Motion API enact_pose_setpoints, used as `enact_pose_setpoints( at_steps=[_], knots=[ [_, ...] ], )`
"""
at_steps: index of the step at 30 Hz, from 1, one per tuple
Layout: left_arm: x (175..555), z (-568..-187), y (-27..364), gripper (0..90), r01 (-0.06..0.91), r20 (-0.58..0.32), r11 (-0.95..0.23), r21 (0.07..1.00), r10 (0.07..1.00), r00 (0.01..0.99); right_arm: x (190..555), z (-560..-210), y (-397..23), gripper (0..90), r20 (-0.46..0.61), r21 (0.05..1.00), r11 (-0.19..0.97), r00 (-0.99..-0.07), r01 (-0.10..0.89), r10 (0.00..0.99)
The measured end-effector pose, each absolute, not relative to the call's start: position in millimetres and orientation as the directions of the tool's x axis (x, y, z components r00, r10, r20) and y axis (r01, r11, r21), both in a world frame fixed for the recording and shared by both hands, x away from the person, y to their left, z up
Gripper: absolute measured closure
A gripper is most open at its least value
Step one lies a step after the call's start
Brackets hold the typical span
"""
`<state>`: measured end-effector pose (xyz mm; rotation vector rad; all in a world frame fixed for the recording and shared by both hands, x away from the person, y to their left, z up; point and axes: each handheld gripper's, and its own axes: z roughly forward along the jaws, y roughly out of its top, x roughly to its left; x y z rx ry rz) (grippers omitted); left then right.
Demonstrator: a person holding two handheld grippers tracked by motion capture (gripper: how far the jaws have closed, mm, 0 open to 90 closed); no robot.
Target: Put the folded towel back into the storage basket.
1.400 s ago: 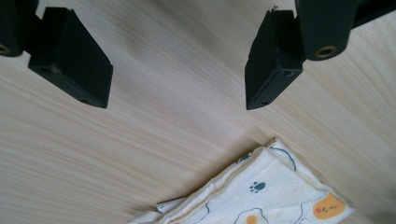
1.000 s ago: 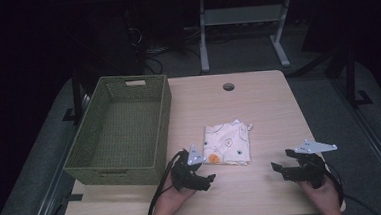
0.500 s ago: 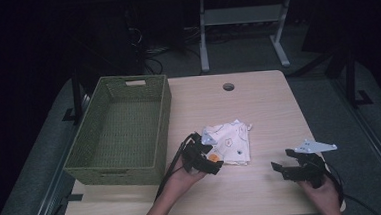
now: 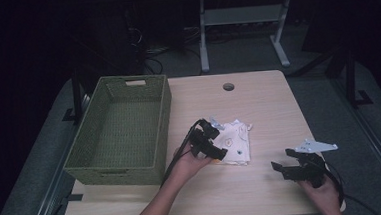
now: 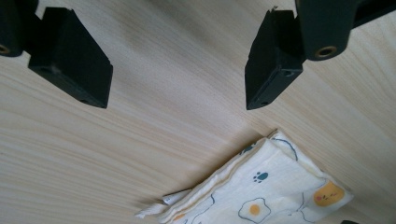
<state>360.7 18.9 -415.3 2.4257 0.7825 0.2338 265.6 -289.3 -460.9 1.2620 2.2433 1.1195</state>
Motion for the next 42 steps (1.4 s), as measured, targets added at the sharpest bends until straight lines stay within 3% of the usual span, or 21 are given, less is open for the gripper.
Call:
enact_pose_setpoints(
  at_steps=[19, 42],
  knots=[
    [394.4, -427.2, -8.5, 27.8, 0.524, -0.014, -0.677, 0.517, 0.606, 0.796, 265.0, -460.3, -288.1, 22.9, 0.089, 0.77, 0.297, -0.557, 0.564, 0.826],
    [401.1, -447.4, -27.1, 34.4, 0.535, 0.011, -0.711, 0.456, 0.605, 0.796, 264.2, -460.0, -288.2, 22.9, 0.09, 0.77, 0.297, -0.557, 0.565, 0.826]
  ],
)
